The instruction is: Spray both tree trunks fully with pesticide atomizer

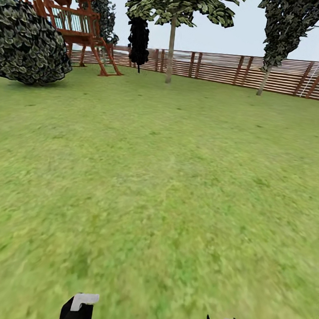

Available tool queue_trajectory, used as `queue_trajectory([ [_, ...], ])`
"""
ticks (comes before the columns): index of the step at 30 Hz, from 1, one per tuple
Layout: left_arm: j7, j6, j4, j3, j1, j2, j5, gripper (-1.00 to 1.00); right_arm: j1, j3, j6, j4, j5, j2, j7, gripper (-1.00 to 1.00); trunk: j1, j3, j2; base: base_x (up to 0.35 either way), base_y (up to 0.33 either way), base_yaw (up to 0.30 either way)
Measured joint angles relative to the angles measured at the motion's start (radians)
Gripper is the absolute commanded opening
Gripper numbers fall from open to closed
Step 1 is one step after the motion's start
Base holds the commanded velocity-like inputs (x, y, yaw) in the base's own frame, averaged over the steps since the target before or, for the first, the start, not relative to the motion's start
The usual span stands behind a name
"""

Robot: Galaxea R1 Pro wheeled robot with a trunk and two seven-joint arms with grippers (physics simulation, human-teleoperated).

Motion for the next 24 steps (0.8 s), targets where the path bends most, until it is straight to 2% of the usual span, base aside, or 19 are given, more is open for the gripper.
queue_trajectory([
  [4,0.0,0.0,0.0,0.0,0.001,0.0,0.0,-1.0,0.0,0.0,0.0,0.0,0.0,0.0,-0.002,1.0,0.0,0.003,0.0,0.342,0.0,-0.094],
  [24,0.0,0.0,0.0,0.0,0.001,0.0,0.0,-1.0,0.0,0.0,0.0,0.0,0.0,0.0,-0.003,1.0,0.0,0.024,0.0,0.342,0.0,-0.001],
])
